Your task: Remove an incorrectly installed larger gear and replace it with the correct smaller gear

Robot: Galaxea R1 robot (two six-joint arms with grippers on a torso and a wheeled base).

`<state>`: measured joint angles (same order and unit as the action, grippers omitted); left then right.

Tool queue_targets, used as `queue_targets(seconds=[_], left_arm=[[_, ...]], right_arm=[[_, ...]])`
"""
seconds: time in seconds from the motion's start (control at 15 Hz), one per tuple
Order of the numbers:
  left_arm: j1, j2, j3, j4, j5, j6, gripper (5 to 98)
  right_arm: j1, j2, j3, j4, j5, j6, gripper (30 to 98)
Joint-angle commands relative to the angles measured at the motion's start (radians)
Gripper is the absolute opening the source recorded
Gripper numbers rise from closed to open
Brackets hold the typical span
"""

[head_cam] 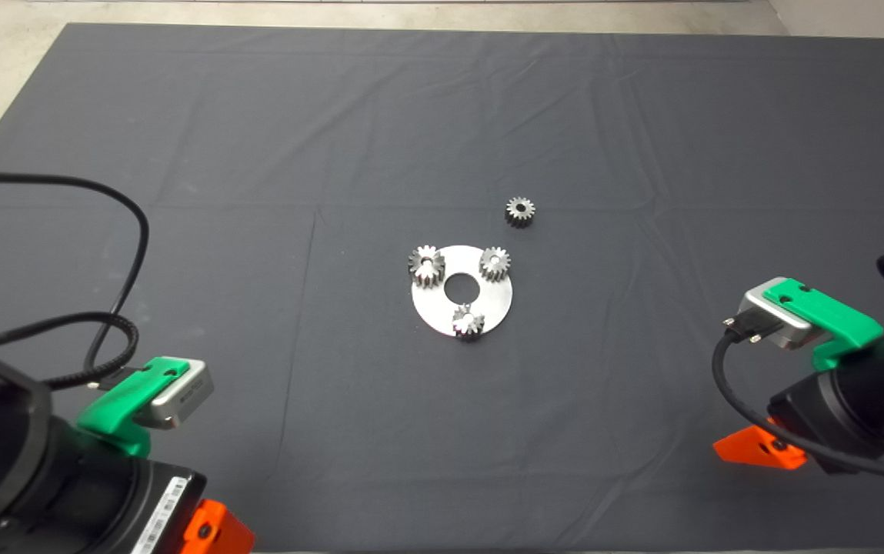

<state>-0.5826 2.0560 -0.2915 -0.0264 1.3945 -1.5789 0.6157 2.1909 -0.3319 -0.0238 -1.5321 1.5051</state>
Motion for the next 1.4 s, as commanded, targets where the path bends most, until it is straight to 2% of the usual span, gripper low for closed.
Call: queue_targets(seconds=[0.0, 0.07, 0.2, 0.27, 0.33, 0.47, 0.53, 0.6, 0.73, 0.8, 0.93, 1.07, 1.2, 1.33], left_arm=[[-0.016, 0.002, 0.017, -0.015, -0.002, 0.004, 98.3], [-0.016, 0.008, 0.017, -0.015, 0.000, 0.005, 98.3], [-0.016, 0.073, 0.016, -0.002, 0.008, 0.023, 98.3], [-0.016, 0.101, 0.016, 0.013, 0.005, 0.023, 98.3], [-0.012, 0.129, 0.014, 0.071, 0.005, 0.025, 98.3], [-0.007, 0.140, 0.011, 0.214, 0.000, 0.030, 98.3], [-0.004, 0.159, -0.004, 0.272, -0.003, 0.027, 98.3], [0.010, 0.205, -0.058, 0.308, -0.006, 0.030, 98.3], [0.073, 0.321, -0.207, 0.316, -0.002, 0.046, 98.3], [0.078, 0.360, -0.213, 0.327, 0.000, 0.050, 98.3], [0.078, 0.397, -0.254, 0.367, -0.006, 0.045, 98.3], [0.104, 0.465, -0.352, 0.416, -0.006, 0.054, 98.3], [0.110, 0.536, -0.412, 0.456, -0.002, 0.062, 98.3], [0.114, 0.563, -0.471, 0.482, -0.002, 0.097, 98.3]], right_arm=[[0.022, 0.004, 0.007, 0.039, -0.059, -0.003, 97.7], [0.022, -0.007, 0.007, 0.039, -0.059, -0.003, 97.7], [0.022, -0.012, 0.007, 0.039, -0.059, -0.004, 97.7], [0.022, -0.012, 0.007, 0.039, -0.059, -0.003, 97.7], [0.022, -0.012, 0.007, 0.039, -0.059, -0.005, 97.7], [0.026, -0.012, 0.005, 0.038, -0.059, -0.008, 97.7], [0.032, -0.012, 0.005, 0.039, -0.059, -0.008, 97.7], [0.033, -0.012, 0.005, 0.039, -0.059, -0.008, 97.7], [0.034, -0.006, 0.005, 0.038, -0.059, -0.008, 97.7], [0.035, -0.004, 0.005, 0.039, -0.059, -0.008, 97.7], [0.035, -0.009, 0.005, 0.039, -0.057, -0.007, 97.7], [0.035, -0.004, 0.005, 0.039, -0.057, -0.006, 97.7], [0.035, -0.001, 0.005, 0.039, -0.057, -0.006, 97.7], [0.035, 0.001, 0.005, 0.039, -0.057, -0.006, 97.7]])
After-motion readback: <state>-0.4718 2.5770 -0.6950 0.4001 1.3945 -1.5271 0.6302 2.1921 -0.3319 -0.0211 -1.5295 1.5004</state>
